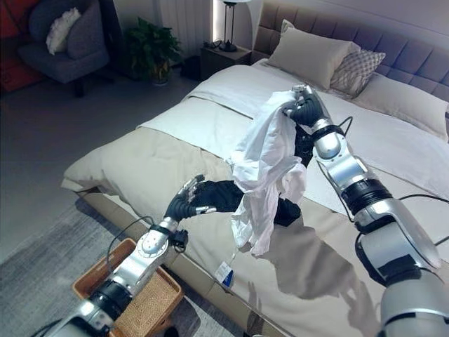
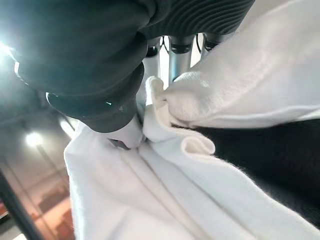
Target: Pick up clothes into the bucket
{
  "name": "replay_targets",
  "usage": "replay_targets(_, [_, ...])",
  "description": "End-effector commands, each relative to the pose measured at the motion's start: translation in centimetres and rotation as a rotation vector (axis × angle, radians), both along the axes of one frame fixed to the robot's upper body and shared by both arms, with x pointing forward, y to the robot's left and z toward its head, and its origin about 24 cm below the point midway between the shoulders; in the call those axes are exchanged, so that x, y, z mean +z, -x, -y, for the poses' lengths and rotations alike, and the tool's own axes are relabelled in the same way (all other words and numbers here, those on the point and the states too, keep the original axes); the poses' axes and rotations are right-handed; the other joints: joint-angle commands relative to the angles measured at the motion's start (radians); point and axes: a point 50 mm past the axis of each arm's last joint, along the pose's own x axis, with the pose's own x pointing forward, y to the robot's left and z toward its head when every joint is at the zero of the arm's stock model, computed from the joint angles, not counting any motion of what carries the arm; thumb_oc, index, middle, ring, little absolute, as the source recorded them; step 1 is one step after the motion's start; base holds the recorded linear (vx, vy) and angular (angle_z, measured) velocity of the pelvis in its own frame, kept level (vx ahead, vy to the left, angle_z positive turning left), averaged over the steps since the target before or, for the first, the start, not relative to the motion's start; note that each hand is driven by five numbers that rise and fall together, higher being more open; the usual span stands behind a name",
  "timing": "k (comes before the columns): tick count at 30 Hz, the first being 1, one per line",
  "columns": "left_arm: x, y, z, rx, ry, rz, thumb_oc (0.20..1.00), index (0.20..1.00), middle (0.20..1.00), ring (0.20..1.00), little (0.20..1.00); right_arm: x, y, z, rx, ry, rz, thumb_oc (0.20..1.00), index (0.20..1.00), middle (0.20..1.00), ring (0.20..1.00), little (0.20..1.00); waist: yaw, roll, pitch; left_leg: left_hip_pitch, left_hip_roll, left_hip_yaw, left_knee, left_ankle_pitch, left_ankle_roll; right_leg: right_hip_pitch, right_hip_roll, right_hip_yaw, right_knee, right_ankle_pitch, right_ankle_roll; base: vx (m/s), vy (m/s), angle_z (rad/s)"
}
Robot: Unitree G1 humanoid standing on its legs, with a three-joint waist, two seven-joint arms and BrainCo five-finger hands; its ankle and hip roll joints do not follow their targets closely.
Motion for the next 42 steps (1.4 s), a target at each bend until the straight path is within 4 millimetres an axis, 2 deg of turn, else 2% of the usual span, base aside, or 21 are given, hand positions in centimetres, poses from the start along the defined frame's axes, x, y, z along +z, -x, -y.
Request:
replay_targets(1, [2.1, -1.2, 0.5, -0.045, -0.017, 0.096, 1.0, 1.0, 1.0, 1.0, 1.0, 9.2, 0.9, -1.3, 0.043, -0.046, 0.323, 0.2, 0.2, 0.2, 0.2, 0.2, 0.024, -0.038, -0.015, 0.03, 0.003, 0.008, 0.027, -0.038, -0.016, 0.003, -0.055, 0.029, 0.031, 0.062, 0.082, 0.0, 0.0, 0.0])
replay_targets(4, [3.9, -2.3, 1.2, -0.048, -0.07, 0.193, 1.0, 1.0, 1.0, 1.0, 1.0, 8.6, 1.1, -2.1, 0.085, -0.048, 0.32, 0.2, 0.2, 0.2, 0.2, 0.2, 0.017, -0.038, -0.018, 0.035, 0.003, 0.01, 0.024, -0.04, -0.016, 0.005, -0.054, 0.031, 0.03, 0.061, 0.082, 0.0, 0.0, 0.0])
replay_targets(7, [4.4, -2.6, 1.5, -0.047, -0.073, 0.213, 1.0, 1.0, 1.0, 1.0, 1.0, 8.5, 1.1, -2.2, 0.092, -0.048, 0.315, 0.2, 0.2, 0.2, 0.2, 0.2, 0.017, -0.038, -0.018, 0.038, 0.002, 0.012, 0.023, -0.041, -0.016, 0.008, -0.054, 0.033, 0.03, 0.06, 0.082, 0.0, 0.0, 0.0])
replay_targets(8, [5.6, -3.4, 2.4, -0.05, -0.091, 0.267, 1.0, 1.0, 1.0, 1.0, 1.0, 7.8, 1.1, -2.8, 0.115, -0.053, 0.299, 0.2, 0.2, 0.2, 0.2, 0.2, 0.009, -0.036, -0.02, 0.041, 0.001, 0.016, 0.023, -0.043, -0.015, 0.009, -0.054, 0.036, 0.03, 0.059, 0.082, 0.0, 0.0, 0.0])
replay_targets(15, [6.3, -4.9, 3.8, -0.033, -0.244, 0.329, 1.0, 1.0, 1.0, 1.0, 1.0, 6.9, 1.3, -3.5, 0.156, -0.046, 0.277, 0.2, 0.2, 0.2, 0.2, 0.2, -0.005, -0.035, -0.024, 0.047, -0.001, 0.022, 0.023, -0.047, -0.014, 0.011, -0.055, 0.043, 0.031, 0.057, 0.082, 0.0, 0.0, 0.0])
replay_targets(20, [7.5, -5.7, 4.7, -0.018, -0.361, 0.42, 1.0, 1.0, 1.0, 1.0, 1.0, 6.3, 1.9, -3.9, 0.197, -0.04, 0.278, 0.2, 0.2, 0.2, 0.2, 0.2, -0.017, -0.033, -0.025, 0.052, -0.003, 0.025, 0.023, -0.049, -0.012, 0.011, -0.056, 0.047, 0.03, 0.057, 0.085, 0.0, 0.0, 0.0])
replay_targets(24, [8.5, -6.0, 5.7, -0.042, -0.373, 0.466, 1.0, 1.0, 1.0, 1.0, 1.0, 5.8, 2.3, -4.5, 0.238, -0.047, 0.274, 0.2, 0.2, 0.2, 0.2, 0.2, -0.026, -0.029, -0.026, 0.054, -0.003, 0.029, 0.023, -0.05, -0.011, 0.009, -0.056, 0.049, 0.031, 0.057, 0.086, 0.0, 0.0, 0.0])
replay_targets(27, [8.6, -6.0, 5.9, -0.054, -0.39, 0.478, 1.0, 1.0, 1.0, 1.0, 1.0, 5.6, 2.4, -4.8, 0.254, -0.057, 0.271, 0.2, 0.2, 0.2, 0.2, 0.2, -0.029, -0.028, -0.028, 0.055, -0.003, 0.031, 0.022, -0.051, -0.011, 0.01, -0.057, 0.051, 0.031, 0.058, 0.086, 0.0, 0.0, 0.0])
replay_targets(32, [7.6, -6.4, 6.0, -0.049, -0.453, 0.445, 1.0, 1.0, 1.0, 1.0, 1.0, 5.6, 3.0, -5.5, 0.313, -0.064, 0.272, 0.2, 0.2, 0.2, 0.2, 0.2, -0.039, -0.027, -0.033, 0.061, -0.003, 0.036, 0.019, -0.05, -0.012, 0.01, -0.057, 0.056, 0.031, 0.059, 0.088, 0.0, 0.0, 0.0])
replay_targets(36, [6.9, -7.0, 5.7, -0.016, -0.548, 0.444, 1.0, 1.0, 1.0, 1.0, 1.0, 5.9, 3.7, -6.1, 0.369, -0.074, 0.293, 0.2, 0.2, 0.2, 0.2, 0.2, -0.05, -0.025, -0.039, 0.067, -0.005, 0.043, 0.016, -0.05, -0.012, 0.009, -0.054, 0.062, 0.032, 0.059, 0.088, 0.0, 0.0, 0.0])
replay_targets(39, [6.2, -7.5, 5.1, 0.002, -0.684, 0.442, 1.0, 1.0, 1.0, 1.0, 1.0, 6.2, 4.3, -6.5, 0.413, -0.087, 0.306, 0.2, 0.2, 0.2, 0.2, 0.2, -0.06, -0.024, -0.043, 0.07, -0.002, 0.05, 0.014, -0.051, -0.013, 0.007, -0.051, 0.067, 0.032, 0.059, 0.089, 0.0, -0.001, -0.03])
replay_targets(42, [5.8, -7.7, 4.9, 0.002, -0.752, 0.437, 1.0, 1.0, 1.0, 1.0, 1.0, 6.4, 4.5, -6.4, 0.412, -0.086, 0.314, 0.2, 0.2, 0.2, 0.2, 0.2, -0.062, -0.023, -0.044, 0.071, -0.002, 0.052, 0.014, -0.051, -0.013, 0.006, -0.05, 0.07, 0.032, 0.059, 0.09, -0.01, 0.0, -0.13])
